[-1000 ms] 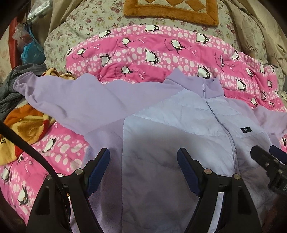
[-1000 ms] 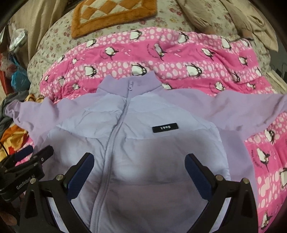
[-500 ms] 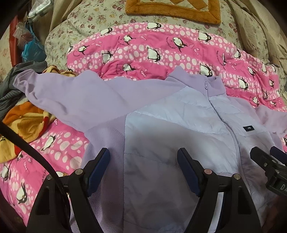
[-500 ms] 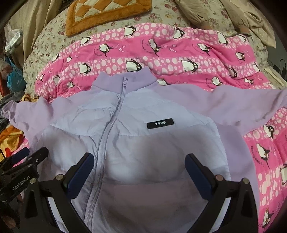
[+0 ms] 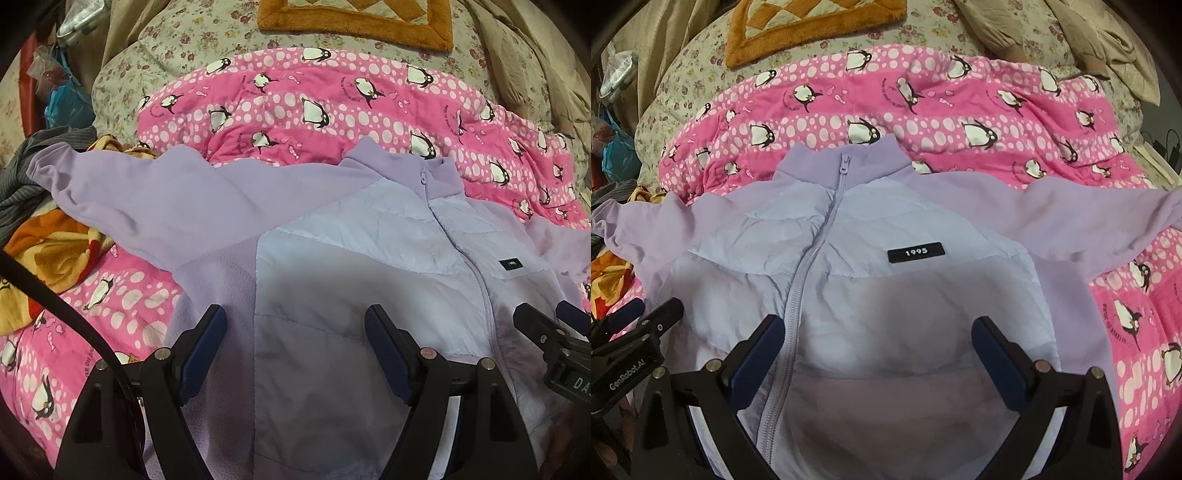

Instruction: Fold large clothes

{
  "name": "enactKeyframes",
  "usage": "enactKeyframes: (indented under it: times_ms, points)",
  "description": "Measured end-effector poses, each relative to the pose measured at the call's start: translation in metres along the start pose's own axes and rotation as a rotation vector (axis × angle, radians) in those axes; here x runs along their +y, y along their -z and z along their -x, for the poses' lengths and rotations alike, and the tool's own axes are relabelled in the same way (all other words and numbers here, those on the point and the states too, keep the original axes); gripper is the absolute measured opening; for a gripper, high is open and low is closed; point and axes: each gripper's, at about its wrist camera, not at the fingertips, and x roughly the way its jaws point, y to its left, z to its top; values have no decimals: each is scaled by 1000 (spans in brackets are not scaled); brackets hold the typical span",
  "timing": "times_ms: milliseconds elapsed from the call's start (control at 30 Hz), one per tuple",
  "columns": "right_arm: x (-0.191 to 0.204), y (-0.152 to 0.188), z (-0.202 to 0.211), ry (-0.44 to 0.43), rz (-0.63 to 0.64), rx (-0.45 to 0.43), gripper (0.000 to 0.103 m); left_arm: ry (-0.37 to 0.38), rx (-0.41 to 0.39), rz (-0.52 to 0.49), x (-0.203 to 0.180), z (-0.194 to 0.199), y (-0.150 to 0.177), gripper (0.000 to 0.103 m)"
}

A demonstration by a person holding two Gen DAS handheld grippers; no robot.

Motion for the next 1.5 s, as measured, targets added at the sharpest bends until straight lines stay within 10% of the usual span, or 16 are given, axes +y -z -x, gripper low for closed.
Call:
enactKeyframes:
  times_ms: [1500]
  points:
    - [12, 16, -12, 55, 79, 31, 102, 5, 12, -7, -2, -4, 11, 50]
